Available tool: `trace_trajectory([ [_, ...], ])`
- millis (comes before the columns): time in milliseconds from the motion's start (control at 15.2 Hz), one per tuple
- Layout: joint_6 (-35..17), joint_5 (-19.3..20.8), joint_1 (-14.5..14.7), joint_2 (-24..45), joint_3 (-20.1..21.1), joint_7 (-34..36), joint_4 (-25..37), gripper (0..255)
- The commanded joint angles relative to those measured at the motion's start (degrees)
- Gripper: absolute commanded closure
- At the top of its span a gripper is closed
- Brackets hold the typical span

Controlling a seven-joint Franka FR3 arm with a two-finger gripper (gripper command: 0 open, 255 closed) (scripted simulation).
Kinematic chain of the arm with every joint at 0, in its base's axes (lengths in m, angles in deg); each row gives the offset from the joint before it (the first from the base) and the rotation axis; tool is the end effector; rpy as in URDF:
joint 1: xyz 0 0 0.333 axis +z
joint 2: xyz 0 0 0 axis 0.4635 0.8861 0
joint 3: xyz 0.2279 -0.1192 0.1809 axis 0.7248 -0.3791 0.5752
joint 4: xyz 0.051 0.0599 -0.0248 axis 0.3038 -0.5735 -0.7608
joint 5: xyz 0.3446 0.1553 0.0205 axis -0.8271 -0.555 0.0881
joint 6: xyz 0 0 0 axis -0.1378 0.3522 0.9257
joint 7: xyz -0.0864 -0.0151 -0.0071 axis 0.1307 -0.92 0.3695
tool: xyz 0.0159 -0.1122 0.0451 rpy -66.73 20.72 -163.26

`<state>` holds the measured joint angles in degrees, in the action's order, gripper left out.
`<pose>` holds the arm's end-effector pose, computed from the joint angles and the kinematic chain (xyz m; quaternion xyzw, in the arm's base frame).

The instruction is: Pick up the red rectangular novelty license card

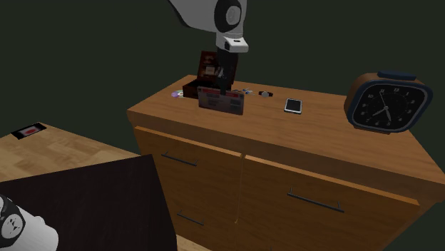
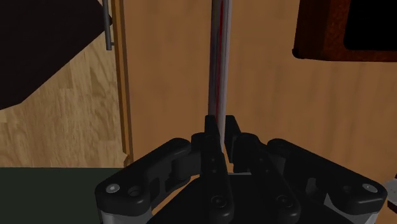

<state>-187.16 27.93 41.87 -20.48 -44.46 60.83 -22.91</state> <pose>0.5514 0.3804 0.2851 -0.9434 0.3278 0.0475 0.0150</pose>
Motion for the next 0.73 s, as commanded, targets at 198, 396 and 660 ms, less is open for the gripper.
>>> trace_trajectory([
  [198,3.0,-0.7,-0.3,-1.8,0.5,-0.3,1.3,255],
  [396,4.8,-1.2,-0.4,-2.8,0.8,-0.4,2.1,255],
  [660,6.1,-1.5,-0.5,-3.5,1.0,-0.5,2.8,255],
])
